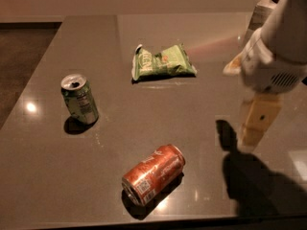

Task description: Pick coke can

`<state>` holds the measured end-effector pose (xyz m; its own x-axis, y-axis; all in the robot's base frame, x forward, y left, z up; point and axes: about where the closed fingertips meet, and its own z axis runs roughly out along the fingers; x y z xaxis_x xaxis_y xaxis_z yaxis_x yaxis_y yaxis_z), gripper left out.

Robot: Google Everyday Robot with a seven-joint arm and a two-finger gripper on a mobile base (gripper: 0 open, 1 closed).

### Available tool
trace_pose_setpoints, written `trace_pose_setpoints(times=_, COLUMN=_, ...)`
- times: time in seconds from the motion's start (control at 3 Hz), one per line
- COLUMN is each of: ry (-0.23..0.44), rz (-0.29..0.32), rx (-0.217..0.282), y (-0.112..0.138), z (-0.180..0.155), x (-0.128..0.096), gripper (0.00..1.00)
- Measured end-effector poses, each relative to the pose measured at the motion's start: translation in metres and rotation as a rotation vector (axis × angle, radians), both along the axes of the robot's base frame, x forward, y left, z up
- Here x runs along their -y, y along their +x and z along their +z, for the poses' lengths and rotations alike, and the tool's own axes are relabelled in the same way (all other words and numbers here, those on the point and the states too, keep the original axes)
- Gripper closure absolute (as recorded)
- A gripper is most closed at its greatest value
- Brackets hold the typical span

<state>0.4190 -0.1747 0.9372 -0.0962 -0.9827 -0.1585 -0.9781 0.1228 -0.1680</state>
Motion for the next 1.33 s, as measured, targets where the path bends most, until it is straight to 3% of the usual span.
trace_pose_setpoints(times=0.33, ry=-0.013, rz=0.118, rx=-0.069, y=-0.014, z=-0.033, x=-0.028, gripper=0.0)
trace_pose_setpoints(times=0.67, ry=-0.047, rz=0.336, rx=-0.155, y=-0.039, z=-0.081, x=-0.069, gripper=0.0)
trace_pose_setpoints(times=1.0, ry=-0.061, rz=0.449, rx=-0.202, y=-0.054, z=-0.102, x=-0.087, gripper=0.0)
trace_pose_setpoints(times=1.33, ry=-0.022, rz=0.545, rx=-0.21, y=-0.068, z=-0.107, x=-0.108, gripper=0.0)
